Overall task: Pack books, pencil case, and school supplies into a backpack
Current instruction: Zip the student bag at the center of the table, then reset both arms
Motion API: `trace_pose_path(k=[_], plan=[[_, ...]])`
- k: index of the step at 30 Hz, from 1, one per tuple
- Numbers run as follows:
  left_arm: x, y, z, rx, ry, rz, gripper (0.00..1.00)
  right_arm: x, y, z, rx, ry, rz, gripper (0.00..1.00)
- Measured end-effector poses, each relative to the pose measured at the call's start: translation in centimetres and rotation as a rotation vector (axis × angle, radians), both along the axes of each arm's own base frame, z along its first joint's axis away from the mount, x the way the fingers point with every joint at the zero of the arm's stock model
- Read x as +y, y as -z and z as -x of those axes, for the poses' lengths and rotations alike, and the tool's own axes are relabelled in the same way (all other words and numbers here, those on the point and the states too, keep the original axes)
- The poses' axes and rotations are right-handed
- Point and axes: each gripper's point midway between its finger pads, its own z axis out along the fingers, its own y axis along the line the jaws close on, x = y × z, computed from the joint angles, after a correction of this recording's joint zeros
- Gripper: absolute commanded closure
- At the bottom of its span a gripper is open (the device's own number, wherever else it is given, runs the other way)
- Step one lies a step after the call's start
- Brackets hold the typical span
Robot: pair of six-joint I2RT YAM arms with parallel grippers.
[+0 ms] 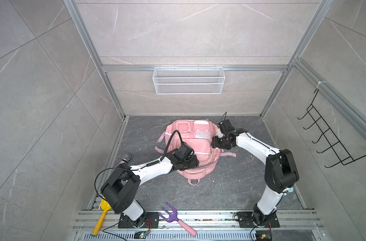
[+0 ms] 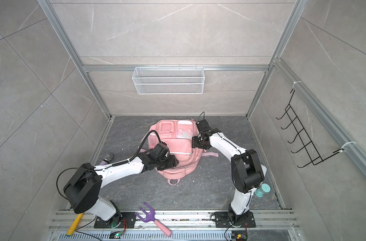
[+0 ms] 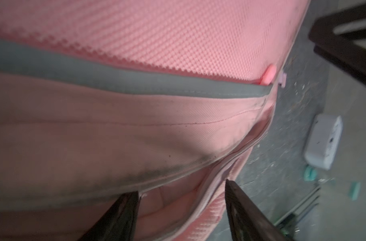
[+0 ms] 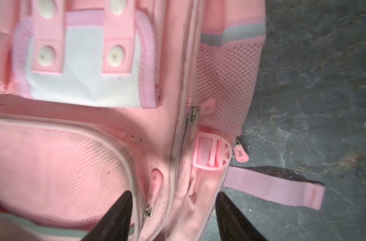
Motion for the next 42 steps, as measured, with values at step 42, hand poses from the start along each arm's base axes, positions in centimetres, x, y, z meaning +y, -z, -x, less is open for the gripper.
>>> trace_pose_path(k=[42], plan=[[26.9, -4.5, -5.4, -0.484, -0.434, -0.522, 0.00, -8.2, -4.5, 3.0, -0.441, 0.153, 0.125, 0.00]])
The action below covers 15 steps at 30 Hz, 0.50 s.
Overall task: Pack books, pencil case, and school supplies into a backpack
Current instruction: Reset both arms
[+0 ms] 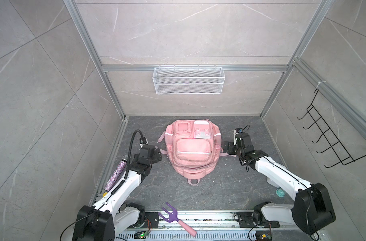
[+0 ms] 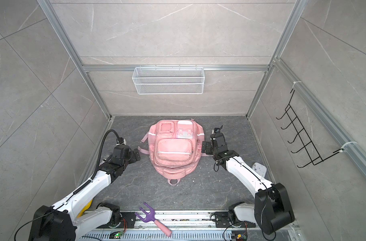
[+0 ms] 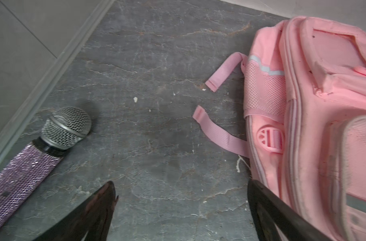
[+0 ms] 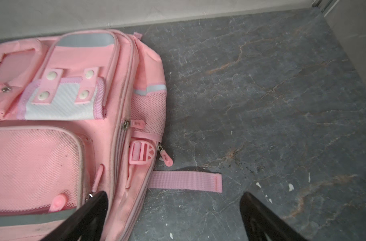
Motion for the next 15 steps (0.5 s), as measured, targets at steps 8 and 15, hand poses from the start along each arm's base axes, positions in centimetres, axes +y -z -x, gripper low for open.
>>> trace_pose_path(k=[8, 15], plan=[[1.8, -0.8, -1.3, -0.112, -0.011, -0.106, 0.00, 0.3, -1.4, 0.0, -0.071, -0.054, 0.021, 0.00], [5.6, 2.7, -1.3, -0.088, -0.076, -0.170, 0.00, -2.4, -1.0, 1.0, -0.159, 0.035, 0.094, 0.00]])
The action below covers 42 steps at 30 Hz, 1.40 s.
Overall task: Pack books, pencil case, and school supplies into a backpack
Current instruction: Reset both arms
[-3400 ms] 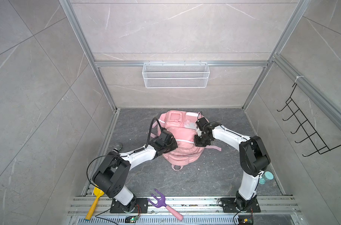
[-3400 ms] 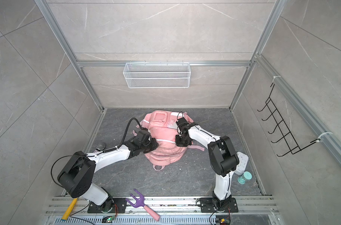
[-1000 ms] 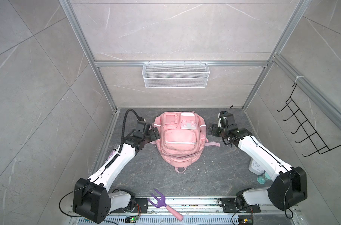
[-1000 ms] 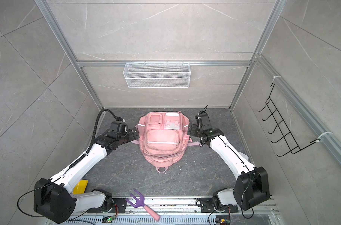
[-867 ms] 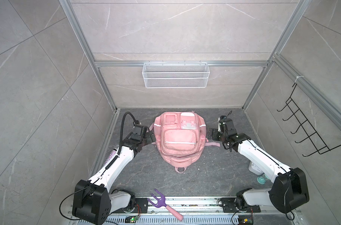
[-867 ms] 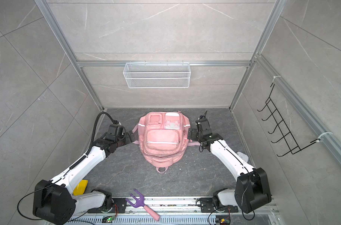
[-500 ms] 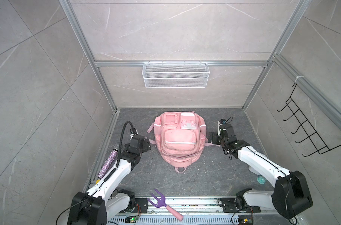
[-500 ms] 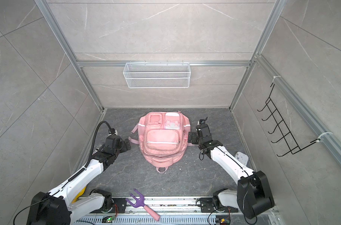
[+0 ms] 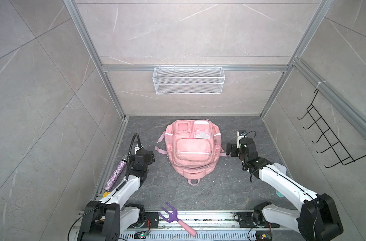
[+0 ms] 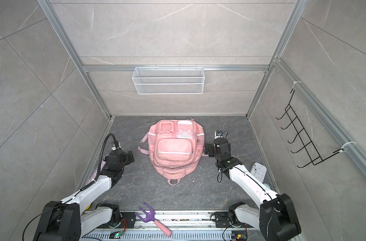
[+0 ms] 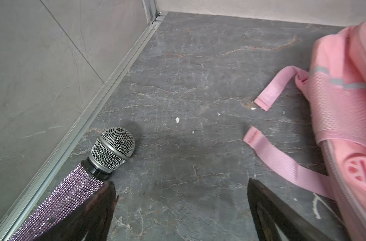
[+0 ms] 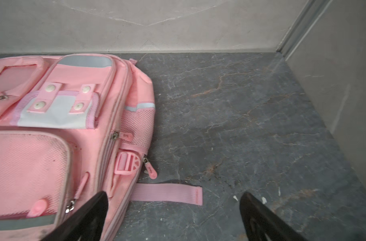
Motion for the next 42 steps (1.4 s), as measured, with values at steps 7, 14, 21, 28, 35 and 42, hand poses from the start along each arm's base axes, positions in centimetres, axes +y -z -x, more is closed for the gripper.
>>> trace_pose_path(k=[7, 14, 21, 28, 35, 42], plan=[[1.8, 2.4, -1.9, -0.009, 0.015, 0.006, 0.00, -3.5, -1.4, 0.6, -0.137, 0.135, 0.032, 0.00], [0.5, 4.0, -3.9, -0.039, 0.157, 0.047, 0.00, -3.8, -0.6, 0.4, -0.187, 0.144, 0.030, 0.00], [0.7, 4.2, -4.3, -0.061, 0.187, 0.084, 0.00, -4.3, 1.3, -0.4, -0.188, 0.160, 0.069, 0.00], [0.4, 3.8, -4.6, -0.083, 0.206, 0.091, 0.00, -5.2, 2.5, -0.8, -0.192, 0.191, 0.133, 0.00], [0.3, 3.7, -4.6, -0.086, 0.208, 0.091, 0.00, -6.0, 2.6, -1.1, -0.241, 0.218, 0.159, 0.00], [0.3, 3.7, -4.6, -0.087, 0.210, 0.092, 0.00, -6.0, 6.1, -1.2, -0.207, 0.184, 0.188, 0.00]])
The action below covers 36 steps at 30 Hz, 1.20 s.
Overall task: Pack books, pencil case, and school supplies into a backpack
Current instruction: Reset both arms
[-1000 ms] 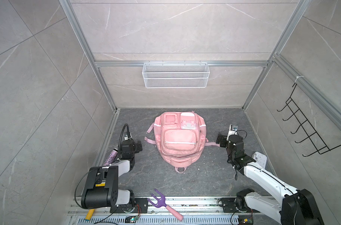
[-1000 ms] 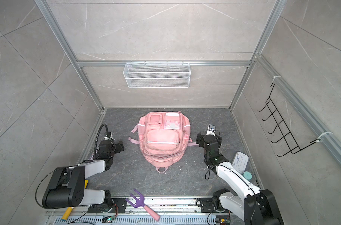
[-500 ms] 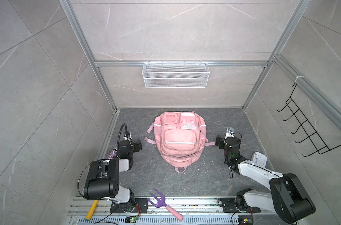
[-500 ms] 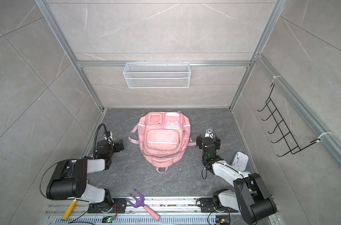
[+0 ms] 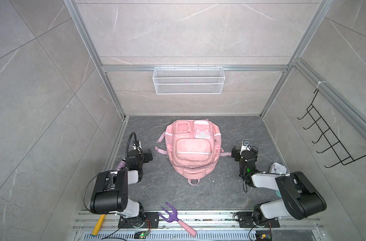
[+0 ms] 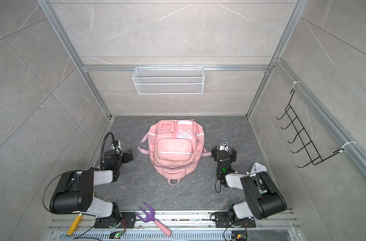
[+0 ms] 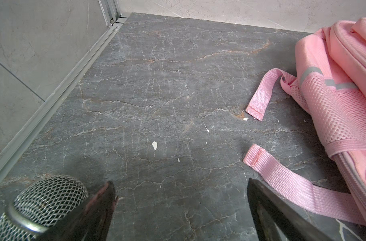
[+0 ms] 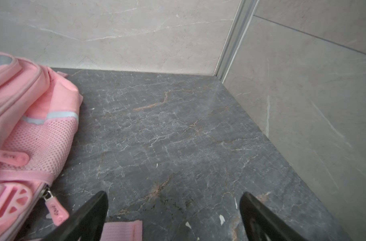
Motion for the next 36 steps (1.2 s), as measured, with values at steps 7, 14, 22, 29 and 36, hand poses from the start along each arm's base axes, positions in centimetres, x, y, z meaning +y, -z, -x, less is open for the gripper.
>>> trace_pose_path(k=[7, 14, 22, 29, 36], plan=[[0.0, 0.0, 0.0, 0.000, 0.000, 0.000, 0.00, -1.2, 0.3, -1.4, 0.014, -0.070, -0.082, 0.03], [0.0, 0.0, 0.0, 0.000, 0.000, 0.000, 0.00, -0.7, 1.2, -1.9, 0.028, -0.160, -0.155, 0.00], [0.0, 0.0, 0.0, 0.000, 0.000, 0.000, 0.00, -0.1, 1.1, -1.9, 0.018, -0.192, -0.173, 0.00], [0.0, 0.0, 0.0, 0.000, 0.001, 0.000, 0.00, 0.0, 0.9, -1.9, 0.010, -0.196, -0.174, 0.00], [-0.1, 0.0, 0.0, 0.001, 0.007, 0.000, 0.00, 0.2, 1.0, -1.8, 0.010, -0.208, -0.178, 0.01]])
